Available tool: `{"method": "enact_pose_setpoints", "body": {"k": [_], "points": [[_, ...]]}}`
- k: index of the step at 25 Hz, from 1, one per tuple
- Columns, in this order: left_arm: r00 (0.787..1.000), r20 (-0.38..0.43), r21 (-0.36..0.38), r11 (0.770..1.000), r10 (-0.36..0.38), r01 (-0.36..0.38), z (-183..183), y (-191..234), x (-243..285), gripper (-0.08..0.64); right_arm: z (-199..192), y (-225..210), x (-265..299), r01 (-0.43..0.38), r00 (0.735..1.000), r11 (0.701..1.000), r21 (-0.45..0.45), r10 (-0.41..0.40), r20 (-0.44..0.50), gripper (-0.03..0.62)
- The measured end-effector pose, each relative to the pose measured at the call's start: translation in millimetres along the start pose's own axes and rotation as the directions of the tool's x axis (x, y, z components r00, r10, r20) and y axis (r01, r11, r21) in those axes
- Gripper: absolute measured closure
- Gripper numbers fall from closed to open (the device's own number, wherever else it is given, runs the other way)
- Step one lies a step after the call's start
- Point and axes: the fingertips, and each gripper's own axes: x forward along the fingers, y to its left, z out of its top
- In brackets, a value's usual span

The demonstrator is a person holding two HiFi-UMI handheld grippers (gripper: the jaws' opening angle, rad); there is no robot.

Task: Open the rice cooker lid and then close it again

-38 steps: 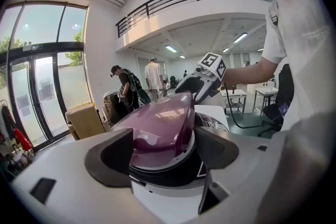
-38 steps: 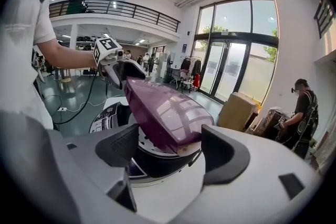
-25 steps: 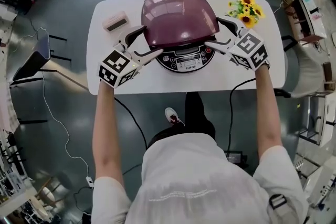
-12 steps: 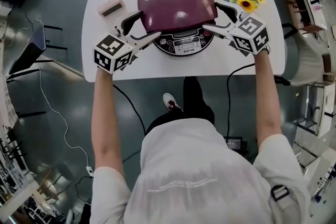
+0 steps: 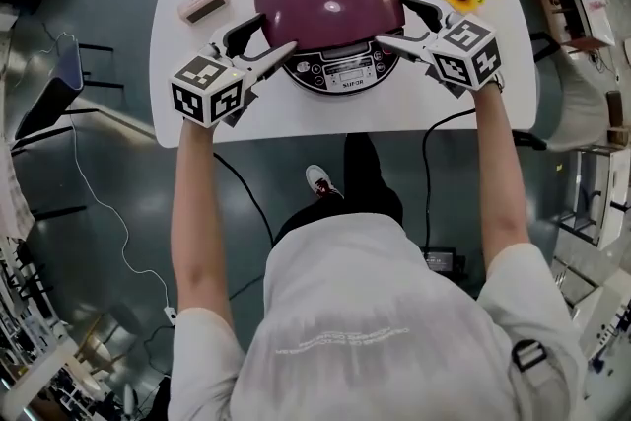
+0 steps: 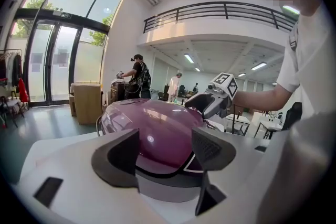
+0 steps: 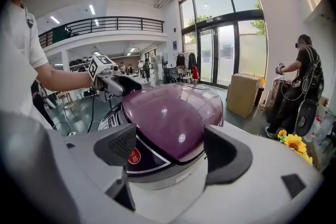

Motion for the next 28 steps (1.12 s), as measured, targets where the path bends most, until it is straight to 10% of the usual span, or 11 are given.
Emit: {"method": "enact_pose_setpoints", "body": {"k": [28], "points": [[0.984,0.032,-0.031,0.984,0.175,-0.174,-7,10,2,0.305,0,-10,-1,0.097,0.978,0.968,0.233,-0.136,0.159,0.247]]}}
